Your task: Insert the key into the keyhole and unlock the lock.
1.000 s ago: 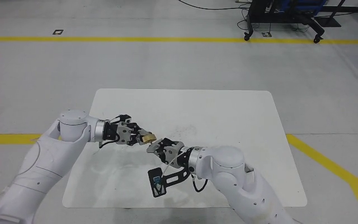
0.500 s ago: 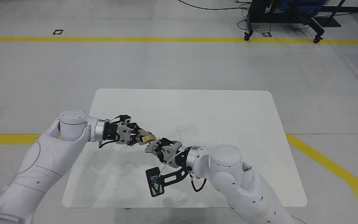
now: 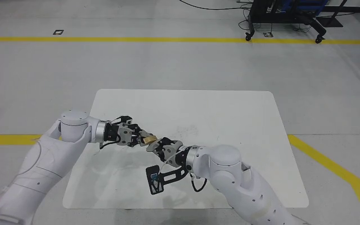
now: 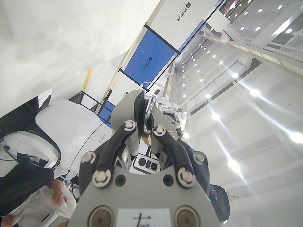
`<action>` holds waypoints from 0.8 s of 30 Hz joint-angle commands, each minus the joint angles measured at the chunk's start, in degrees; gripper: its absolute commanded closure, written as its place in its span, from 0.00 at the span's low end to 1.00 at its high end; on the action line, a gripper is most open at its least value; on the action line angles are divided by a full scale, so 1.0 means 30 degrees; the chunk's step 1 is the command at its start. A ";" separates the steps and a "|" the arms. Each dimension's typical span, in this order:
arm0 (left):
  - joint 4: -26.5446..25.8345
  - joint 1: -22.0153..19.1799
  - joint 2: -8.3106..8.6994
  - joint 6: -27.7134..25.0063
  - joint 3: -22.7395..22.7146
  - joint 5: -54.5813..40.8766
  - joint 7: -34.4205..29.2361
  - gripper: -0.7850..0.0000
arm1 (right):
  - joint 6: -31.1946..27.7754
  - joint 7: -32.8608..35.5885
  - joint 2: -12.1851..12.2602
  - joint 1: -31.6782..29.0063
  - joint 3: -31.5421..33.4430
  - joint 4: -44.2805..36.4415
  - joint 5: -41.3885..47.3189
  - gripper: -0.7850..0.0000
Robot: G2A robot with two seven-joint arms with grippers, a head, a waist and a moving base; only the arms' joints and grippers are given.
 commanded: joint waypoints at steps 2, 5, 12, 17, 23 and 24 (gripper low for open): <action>-0.0033 0.0004 0.0012 0.0014 0.0020 -0.0001 0.0012 1.00 | 0.0159 0.0604 -0.0042 0.0062 -0.0098 0.0074 0.0125 1.00; -0.0078 0.0014 0.0019 0.0072 0.0055 -0.0009 0.0070 1.00 | 0.0225 0.1077 -0.0100 0.0209 -0.0212 0.0229 0.0381 1.00; -0.0117 0.0022 0.0032 0.0099 0.0050 -0.0070 0.0097 1.00 | 0.0352 0.2016 -0.0294 0.0833 -0.0345 0.1022 0.1427 1.00; 0.0021 0.0078 0.0001 0.0217 -0.0238 -0.0374 0.0805 1.00 | 0.0278 0.2555 -0.0356 0.0968 -0.0384 0.0841 0.2026 0.00; 0.0168 0.0235 -0.0114 0.0261 -0.0676 -0.1109 0.2438 1.00 | 0.0688 0.2331 -0.0270 0.0555 -0.0064 -0.0114 0.2337 0.00; 0.0195 0.0236 -0.0142 0.0299 -0.0759 -0.1296 0.2722 1.00 | 0.0688 0.2331 -0.0270 0.0555 -0.0064 -0.0114 0.2337 0.00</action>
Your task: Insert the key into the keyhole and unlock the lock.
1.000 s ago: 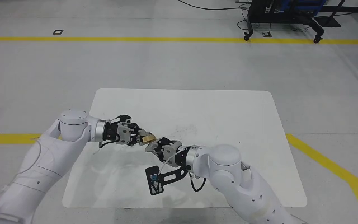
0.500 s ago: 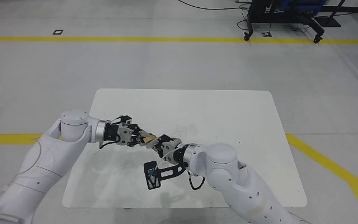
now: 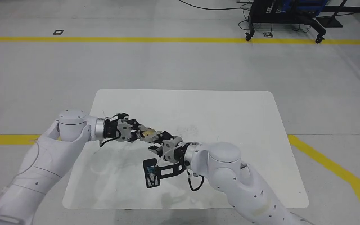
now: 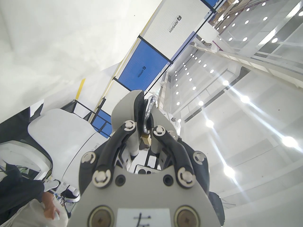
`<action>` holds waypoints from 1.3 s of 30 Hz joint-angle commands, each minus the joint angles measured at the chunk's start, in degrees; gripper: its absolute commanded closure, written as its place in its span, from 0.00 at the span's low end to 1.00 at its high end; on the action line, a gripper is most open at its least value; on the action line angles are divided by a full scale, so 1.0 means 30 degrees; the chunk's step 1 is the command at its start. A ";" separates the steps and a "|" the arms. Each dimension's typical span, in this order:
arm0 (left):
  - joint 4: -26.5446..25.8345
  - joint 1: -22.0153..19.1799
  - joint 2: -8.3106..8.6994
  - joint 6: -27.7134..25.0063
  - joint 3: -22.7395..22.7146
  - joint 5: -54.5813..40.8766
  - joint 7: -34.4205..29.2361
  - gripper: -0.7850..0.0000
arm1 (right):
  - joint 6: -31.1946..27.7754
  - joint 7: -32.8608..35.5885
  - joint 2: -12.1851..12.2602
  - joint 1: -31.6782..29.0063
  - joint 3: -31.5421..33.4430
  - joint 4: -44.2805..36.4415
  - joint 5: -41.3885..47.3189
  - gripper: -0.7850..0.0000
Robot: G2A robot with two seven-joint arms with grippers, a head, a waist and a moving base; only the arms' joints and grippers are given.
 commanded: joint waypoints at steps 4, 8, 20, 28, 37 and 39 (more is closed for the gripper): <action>0.0152 0.0046 -0.0144 0.0154 -0.0364 -0.0845 0.1435 1.00 | -0.0016 0.0019 -0.0002 0.0013 -0.0008 0.0030 -0.0008 0.00; 0.0229 0.0156 -0.0256 0.0150 -0.0644 -0.1474 0.2508 1.00 | -0.0016 0.0019 -0.0002 0.0013 -0.0008 0.0030 -0.0008 0.00; -0.0400 0.0767 -0.0383 -0.1757 -0.1499 -0.1086 0.4836 1.00 | -0.1646 -0.3948 -0.0017 -0.0649 0.1942 0.2884 0.9893 0.26; -0.0939 0.1275 -0.0426 -0.3062 -0.1884 -0.0974 0.3690 1.00 | -0.2594 -0.3011 0.0133 -0.0124 0.2862 0.5990 1.7188 1.00; -0.1272 0.1745 -0.0395 -0.4879 -0.2543 -0.0515 0.2126 1.00 | -0.2026 -0.1300 0.0346 0.0209 0.2992 0.5881 2.0913 1.00; -0.1381 0.1924 -0.0393 -0.5561 -0.2739 -0.0309 0.2232 1.00 | -0.1762 -0.1163 0.0374 0.0288 0.2993 0.5954 2.1320 1.00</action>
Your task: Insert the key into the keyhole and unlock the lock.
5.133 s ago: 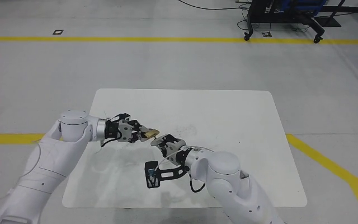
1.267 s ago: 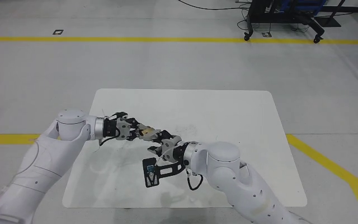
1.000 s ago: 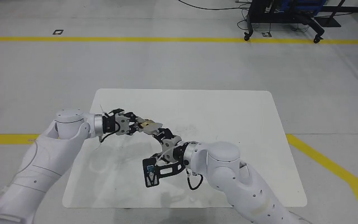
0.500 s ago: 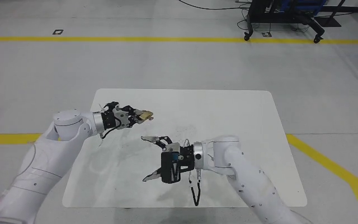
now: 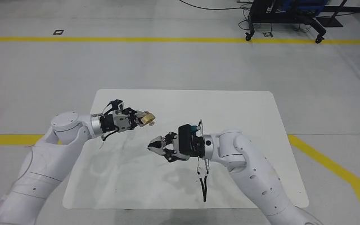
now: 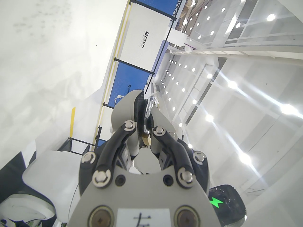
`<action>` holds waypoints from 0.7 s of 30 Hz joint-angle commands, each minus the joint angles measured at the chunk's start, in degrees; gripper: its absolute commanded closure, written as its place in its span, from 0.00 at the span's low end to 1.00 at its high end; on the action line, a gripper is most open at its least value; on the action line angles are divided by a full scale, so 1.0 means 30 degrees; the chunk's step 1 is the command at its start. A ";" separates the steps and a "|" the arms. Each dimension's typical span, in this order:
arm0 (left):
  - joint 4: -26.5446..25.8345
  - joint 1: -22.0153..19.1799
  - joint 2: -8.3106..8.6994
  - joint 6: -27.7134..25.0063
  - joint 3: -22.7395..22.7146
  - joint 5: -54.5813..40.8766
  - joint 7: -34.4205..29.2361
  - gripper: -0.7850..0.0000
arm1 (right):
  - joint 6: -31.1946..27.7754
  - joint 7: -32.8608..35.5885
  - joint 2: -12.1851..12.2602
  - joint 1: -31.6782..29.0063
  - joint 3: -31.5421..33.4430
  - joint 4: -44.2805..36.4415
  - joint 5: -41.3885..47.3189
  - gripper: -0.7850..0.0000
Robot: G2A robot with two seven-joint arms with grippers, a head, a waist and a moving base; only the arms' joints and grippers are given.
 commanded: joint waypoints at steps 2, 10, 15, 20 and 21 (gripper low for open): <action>-0.0219 0.0297 -0.0001 -0.0781 -0.0245 0.0165 -0.0068 1.00 | 0.1166 0.0517 0.0048 0.0174 0.0168 0.0064 -0.0211 1.00; -0.0570 0.0628 0.0002 -0.0828 -0.0449 0.0947 -0.0646 1.00 | 0.3358 0.0854 -0.0067 0.1175 -0.0308 0.1164 -0.0728 1.00; -0.0586 0.0703 -0.0016 -0.0816 -0.0608 0.1166 -0.1004 1.00 | 0.3982 0.1218 -0.0125 0.1709 -0.0624 0.1773 -0.0414 1.00; -0.0601 0.0741 -0.0071 -0.0714 -0.0707 0.1257 -0.1006 1.00 | 0.4660 0.1434 -0.0116 0.1875 -0.0739 0.1753 -0.0708 1.00; -0.0576 0.0760 -0.0087 -0.0769 -0.0758 0.1258 -0.0831 1.00 | 0.4607 0.1288 -0.0092 0.1791 -0.0711 0.1532 -0.0828 1.00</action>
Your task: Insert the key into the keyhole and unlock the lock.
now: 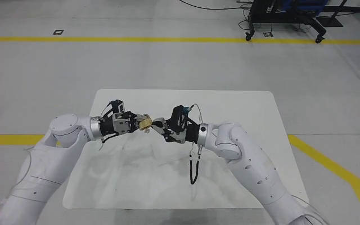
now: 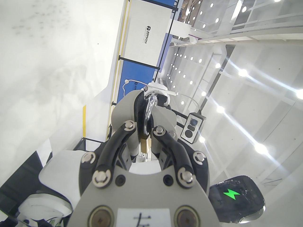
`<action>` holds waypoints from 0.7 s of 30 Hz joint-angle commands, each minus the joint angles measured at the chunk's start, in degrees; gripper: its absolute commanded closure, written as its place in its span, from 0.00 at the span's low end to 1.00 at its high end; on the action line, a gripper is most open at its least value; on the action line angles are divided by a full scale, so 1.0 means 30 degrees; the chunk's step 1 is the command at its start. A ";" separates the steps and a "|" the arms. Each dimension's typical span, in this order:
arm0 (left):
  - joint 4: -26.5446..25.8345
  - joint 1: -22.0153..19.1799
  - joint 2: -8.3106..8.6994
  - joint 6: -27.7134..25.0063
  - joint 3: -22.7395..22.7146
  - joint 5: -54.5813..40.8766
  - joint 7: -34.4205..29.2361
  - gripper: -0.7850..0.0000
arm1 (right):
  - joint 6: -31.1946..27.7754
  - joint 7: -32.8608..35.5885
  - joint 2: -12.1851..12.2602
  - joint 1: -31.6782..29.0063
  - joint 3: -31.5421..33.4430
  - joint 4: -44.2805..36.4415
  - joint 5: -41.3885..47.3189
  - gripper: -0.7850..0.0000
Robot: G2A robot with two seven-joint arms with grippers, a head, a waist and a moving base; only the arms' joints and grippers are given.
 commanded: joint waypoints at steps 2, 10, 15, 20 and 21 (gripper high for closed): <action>0.0082 0.0086 -0.0076 -0.0382 -0.0254 -0.0266 0.0947 1.00 | -0.0368 -0.0557 0.0101 -0.0332 0.0138 -0.0804 -0.0484 1.00; -0.0304 0.0818 -0.0315 -0.2912 -0.1231 -0.0443 0.5317 1.00 | -0.1414 -0.1773 0.0267 -0.1039 0.0455 -0.1883 -0.0773 0.00; -0.1036 0.1369 -0.0426 -0.3719 -0.1119 0.1125 0.7080 1.00 | -0.1414 -0.1773 0.0267 -0.1039 0.0455 -0.1883 -0.0773 0.00; -0.1266 0.1580 -0.0560 -0.3761 -0.1099 0.1484 0.7647 1.00 | 0.2247 -0.0287 0.0267 -0.1264 -0.0635 -0.4044 -0.7298 0.01; -0.1281 0.1593 -0.0582 -0.3733 -0.1112 0.1515 0.7657 1.00 | 0.2835 -0.0219 0.0242 -0.1268 -0.1008 -0.4213 -0.8506 0.23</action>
